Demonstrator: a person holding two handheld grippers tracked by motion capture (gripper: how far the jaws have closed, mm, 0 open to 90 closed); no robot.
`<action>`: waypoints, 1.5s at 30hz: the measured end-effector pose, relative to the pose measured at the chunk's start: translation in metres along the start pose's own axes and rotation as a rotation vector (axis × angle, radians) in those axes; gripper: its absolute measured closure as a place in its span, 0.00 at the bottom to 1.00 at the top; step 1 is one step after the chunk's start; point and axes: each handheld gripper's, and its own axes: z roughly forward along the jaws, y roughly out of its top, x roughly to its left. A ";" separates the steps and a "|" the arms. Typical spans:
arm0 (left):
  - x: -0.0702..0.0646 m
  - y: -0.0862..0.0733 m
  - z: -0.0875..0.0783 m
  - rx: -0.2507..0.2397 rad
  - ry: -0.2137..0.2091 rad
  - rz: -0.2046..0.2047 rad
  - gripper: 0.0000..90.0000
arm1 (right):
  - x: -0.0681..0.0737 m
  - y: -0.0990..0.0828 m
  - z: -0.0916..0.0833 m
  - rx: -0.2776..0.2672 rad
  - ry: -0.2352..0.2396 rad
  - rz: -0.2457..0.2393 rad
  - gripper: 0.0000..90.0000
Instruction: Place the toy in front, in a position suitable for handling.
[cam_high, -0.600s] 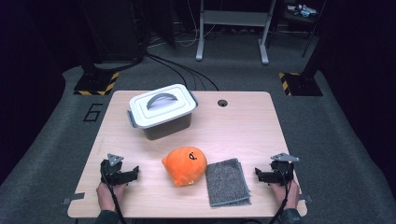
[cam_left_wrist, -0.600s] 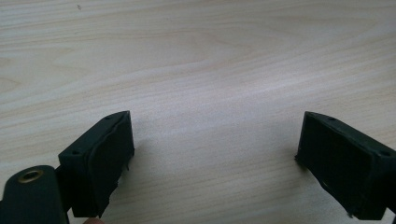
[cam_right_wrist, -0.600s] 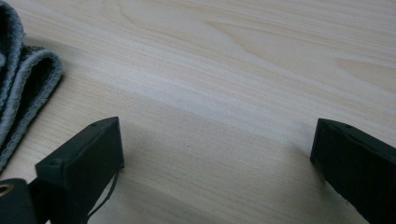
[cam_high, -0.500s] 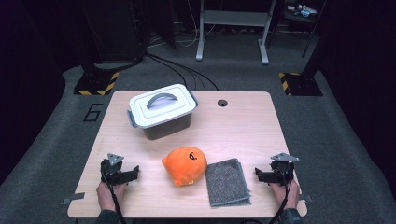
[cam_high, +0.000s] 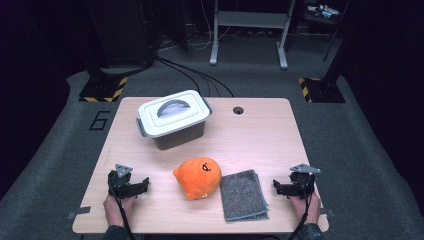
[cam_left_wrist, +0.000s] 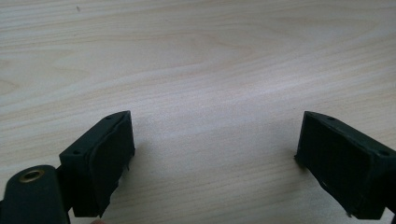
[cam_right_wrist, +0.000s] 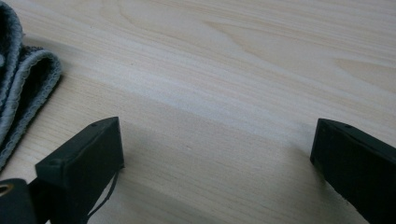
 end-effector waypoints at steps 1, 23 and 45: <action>0.000 0.000 0.000 0.000 0.000 0.000 0.12 | 0.000 0.000 0.000 0.000 0.000 0.000 0.02; 0.000 -0.001 0.000 -0.004 0.008 -0.003 0.12 | 0.004 0.012 -0.020 -0.013 0.067 0.065 0.03; 0.000 -0.001 -0.001 -0.001 0.006 -0.004 0.13 | 0.084 0.034 -0.030 -0.006 0.195 -0.101 0.00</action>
